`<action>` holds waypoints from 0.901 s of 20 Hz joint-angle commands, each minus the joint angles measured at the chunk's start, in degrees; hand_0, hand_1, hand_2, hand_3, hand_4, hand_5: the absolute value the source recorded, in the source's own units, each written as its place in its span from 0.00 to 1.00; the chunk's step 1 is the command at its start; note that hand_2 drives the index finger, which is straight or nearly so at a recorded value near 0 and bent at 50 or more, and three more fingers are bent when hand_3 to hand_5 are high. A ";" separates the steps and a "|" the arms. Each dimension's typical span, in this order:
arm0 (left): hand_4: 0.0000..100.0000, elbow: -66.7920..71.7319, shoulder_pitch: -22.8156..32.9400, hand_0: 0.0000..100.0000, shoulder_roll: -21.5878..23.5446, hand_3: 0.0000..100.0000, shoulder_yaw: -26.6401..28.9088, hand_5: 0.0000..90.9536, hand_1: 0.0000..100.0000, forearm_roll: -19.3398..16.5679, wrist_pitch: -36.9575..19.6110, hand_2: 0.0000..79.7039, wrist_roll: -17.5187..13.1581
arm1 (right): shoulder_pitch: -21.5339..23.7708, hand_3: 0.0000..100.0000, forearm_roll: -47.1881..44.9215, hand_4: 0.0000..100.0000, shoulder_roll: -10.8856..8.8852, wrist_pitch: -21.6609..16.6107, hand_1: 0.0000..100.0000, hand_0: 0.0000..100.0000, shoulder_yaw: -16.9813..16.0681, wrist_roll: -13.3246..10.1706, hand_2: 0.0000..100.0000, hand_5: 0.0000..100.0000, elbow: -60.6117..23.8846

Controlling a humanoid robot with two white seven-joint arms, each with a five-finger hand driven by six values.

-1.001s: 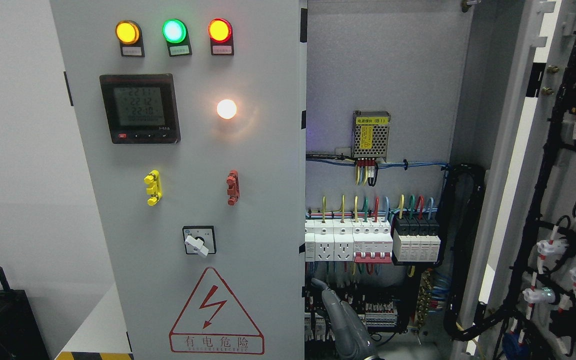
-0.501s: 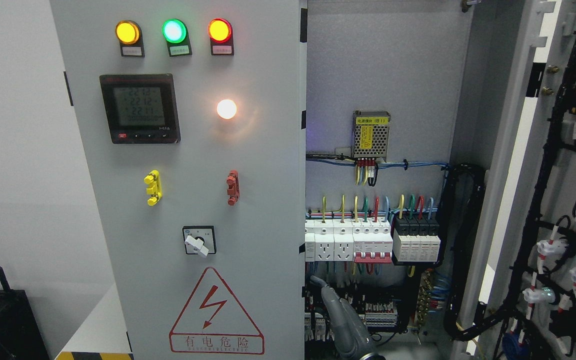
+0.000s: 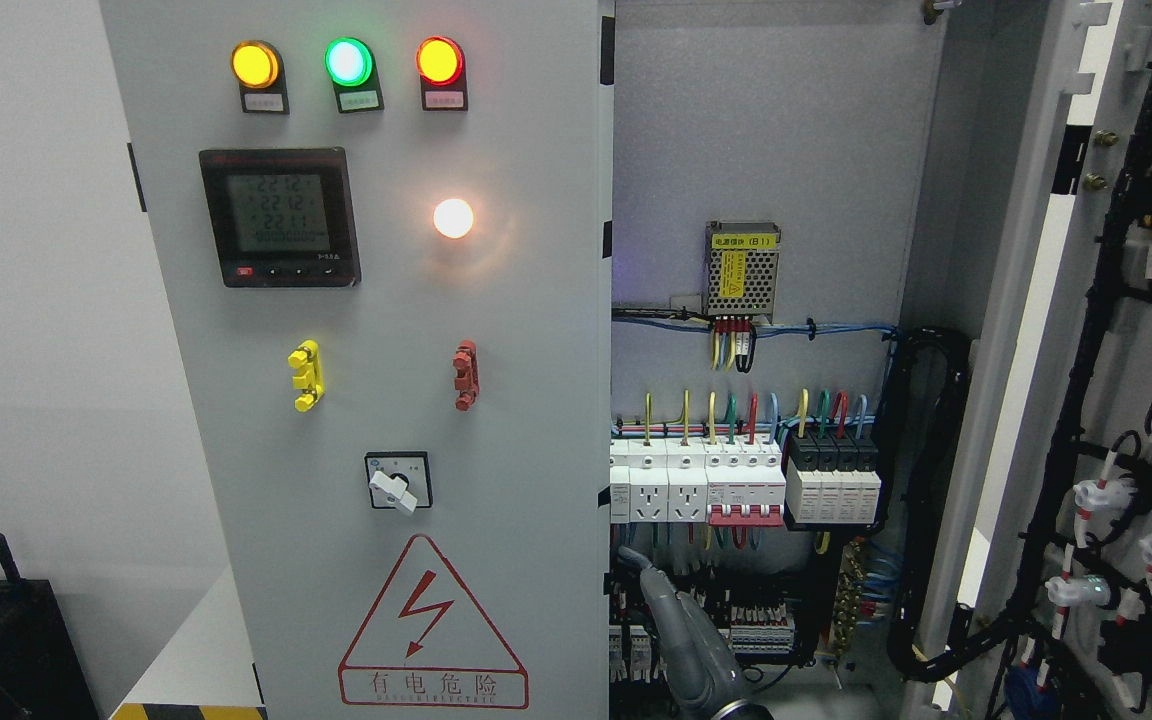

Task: Open door with both hands

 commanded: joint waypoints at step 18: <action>0.03 0.00 0.00 0.00 0.04 0.00 -1.40 0.00 0.00 -0.35 0.02 0.00 0.00 | -2.82 0.00 -0.49 0.00 -1.93 -0.19 0.00 0.22 0.37 1.52 0.00 0.00 4.31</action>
